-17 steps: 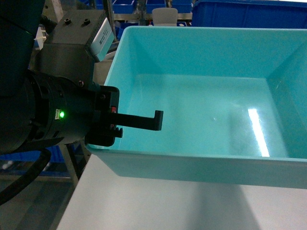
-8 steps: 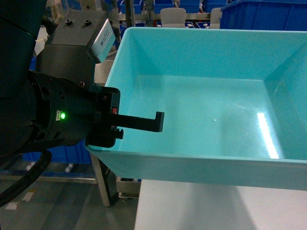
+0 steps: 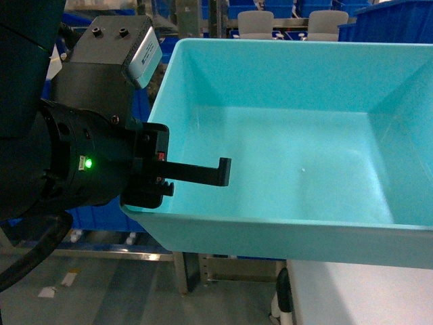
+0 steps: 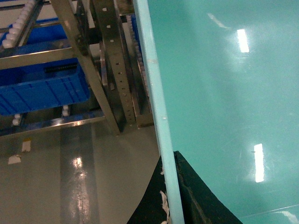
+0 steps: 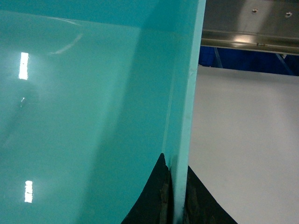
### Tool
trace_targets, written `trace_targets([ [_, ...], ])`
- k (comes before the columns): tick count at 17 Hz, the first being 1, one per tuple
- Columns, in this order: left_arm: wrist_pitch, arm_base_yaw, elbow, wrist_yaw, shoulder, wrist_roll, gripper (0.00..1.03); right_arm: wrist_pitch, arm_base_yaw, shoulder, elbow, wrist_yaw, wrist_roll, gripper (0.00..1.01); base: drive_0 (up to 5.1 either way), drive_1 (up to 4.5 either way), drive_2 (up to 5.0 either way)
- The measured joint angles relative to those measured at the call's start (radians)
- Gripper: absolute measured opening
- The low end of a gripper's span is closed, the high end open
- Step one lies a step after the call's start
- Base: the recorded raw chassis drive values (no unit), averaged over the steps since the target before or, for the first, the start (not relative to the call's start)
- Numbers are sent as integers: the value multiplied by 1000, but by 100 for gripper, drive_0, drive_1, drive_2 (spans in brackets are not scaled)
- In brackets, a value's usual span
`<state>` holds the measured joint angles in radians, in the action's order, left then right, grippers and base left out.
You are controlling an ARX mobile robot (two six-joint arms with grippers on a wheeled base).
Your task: Organize blue bins on left shelf correctly
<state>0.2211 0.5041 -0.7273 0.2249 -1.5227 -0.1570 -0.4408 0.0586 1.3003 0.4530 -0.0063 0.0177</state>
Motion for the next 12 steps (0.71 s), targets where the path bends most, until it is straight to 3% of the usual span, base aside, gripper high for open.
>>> trace_targets([
  [12,-4,0,1,0,0,0,2,3,0,0,0,0,0,2,-503,242,242],
])
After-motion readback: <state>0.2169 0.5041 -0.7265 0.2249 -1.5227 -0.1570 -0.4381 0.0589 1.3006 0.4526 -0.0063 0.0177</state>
